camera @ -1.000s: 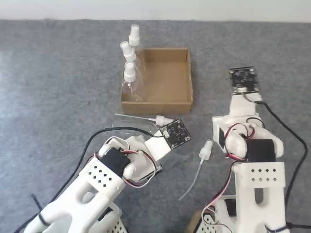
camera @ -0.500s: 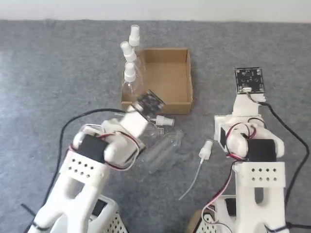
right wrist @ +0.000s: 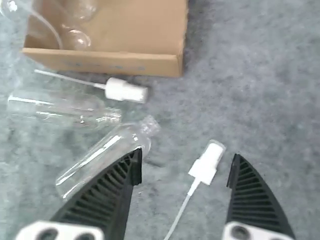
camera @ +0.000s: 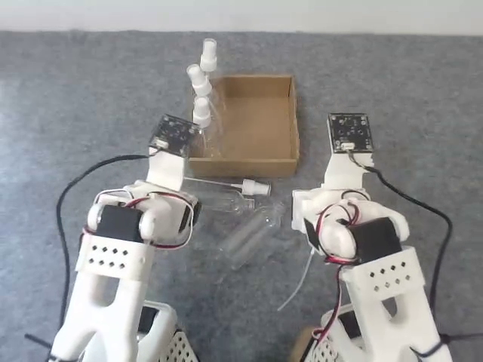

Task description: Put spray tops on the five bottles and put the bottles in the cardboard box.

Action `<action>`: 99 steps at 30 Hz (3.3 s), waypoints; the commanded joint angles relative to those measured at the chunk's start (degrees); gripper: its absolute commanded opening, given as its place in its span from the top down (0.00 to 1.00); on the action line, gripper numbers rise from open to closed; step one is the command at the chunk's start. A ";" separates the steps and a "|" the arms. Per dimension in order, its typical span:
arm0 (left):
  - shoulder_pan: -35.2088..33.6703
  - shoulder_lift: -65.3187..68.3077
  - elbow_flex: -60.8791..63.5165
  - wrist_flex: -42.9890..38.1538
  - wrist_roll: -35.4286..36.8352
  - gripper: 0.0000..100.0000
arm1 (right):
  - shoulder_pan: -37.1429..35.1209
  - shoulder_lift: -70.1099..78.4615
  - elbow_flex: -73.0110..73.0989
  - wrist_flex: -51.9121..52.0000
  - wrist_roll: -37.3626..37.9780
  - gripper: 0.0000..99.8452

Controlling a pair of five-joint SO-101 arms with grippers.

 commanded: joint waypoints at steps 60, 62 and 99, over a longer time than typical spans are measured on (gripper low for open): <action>-17.49 -0.18 8.40 -22.24 12.84 0.85 | -16.48 37.85 -0.62 -20.62 -26.73 0.76; -17.49 -0.18 8.40 -22.24 12.84 0.85 | -16.31 38.99 -2.37 -17.80 -26.73 0.76; -17.41 -0.18 8.66 -22.33 12.66 0.85 | -13.05 41.36 -6.51 -8.92 -8.26 0.95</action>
